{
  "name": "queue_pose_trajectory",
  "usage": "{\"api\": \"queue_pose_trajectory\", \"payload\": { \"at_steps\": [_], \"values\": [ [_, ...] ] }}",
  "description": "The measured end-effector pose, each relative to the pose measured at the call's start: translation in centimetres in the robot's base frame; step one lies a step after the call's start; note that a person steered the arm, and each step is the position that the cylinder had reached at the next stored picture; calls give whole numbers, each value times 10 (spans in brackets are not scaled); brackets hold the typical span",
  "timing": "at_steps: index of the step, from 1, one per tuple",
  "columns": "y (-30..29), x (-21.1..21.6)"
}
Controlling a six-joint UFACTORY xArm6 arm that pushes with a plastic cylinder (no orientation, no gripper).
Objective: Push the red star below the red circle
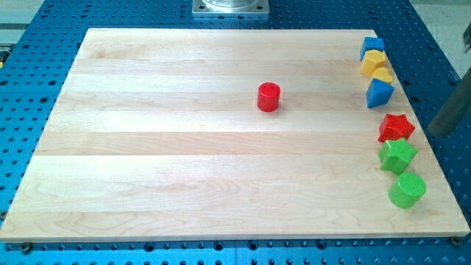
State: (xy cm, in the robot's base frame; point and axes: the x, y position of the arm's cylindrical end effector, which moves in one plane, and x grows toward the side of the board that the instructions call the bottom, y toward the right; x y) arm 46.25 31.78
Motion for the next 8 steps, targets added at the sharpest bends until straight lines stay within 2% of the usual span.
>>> {"api": "queue_pose_trajectory", "payload": {
  "at_steps": [2, 3, 4, 5, 6, 7, 8],
  "values": [
    [-81, -4],
    [-95, -4],
    [-64, 8],
    [-87, 26],
    [-137, 24],
    [-175, -3],
    [-158, 3]
  ]
}}
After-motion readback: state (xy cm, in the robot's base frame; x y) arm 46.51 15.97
